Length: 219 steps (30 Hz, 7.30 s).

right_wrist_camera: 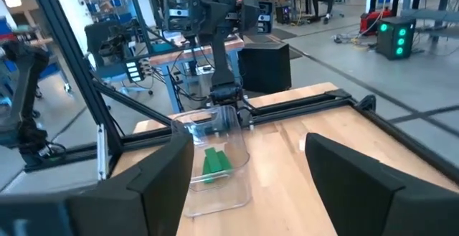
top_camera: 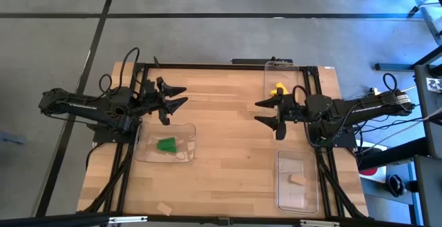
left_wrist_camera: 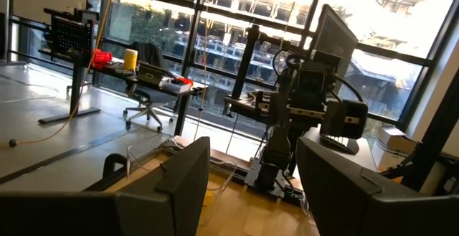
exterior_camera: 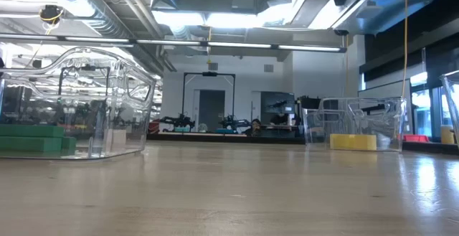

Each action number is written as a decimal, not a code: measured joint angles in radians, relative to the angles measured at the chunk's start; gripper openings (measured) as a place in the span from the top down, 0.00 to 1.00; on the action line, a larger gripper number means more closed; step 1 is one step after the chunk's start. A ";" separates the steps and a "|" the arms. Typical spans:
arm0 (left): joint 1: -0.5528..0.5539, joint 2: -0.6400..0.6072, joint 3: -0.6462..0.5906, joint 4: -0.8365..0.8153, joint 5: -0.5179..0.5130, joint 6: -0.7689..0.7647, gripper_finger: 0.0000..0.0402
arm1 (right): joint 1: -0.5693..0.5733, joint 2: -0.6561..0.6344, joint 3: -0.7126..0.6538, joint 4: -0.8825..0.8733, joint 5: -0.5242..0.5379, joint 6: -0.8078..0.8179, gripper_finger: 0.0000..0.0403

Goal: Sort & place blocks by color
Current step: Put the top brown block into the bottom right transparent bin

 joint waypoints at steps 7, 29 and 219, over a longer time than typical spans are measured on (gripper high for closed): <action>0.000 0.000 0.000 0.000 0.000 0.000 0.50 | 0.000 0.000 0.000 0.000 0.000 -0.031 0.33; 0.000 0.000 0.000 0.000 0.000 -0.008 0.50 | 0.000 0.000 0.000 0.000 0.000 -0.031 0.33; -0.011 0.203 -0.054 0.218 0.176 -0.370 0.70 | 0.000 0.188 -0.001 0.231 0.001 -0.383 0.33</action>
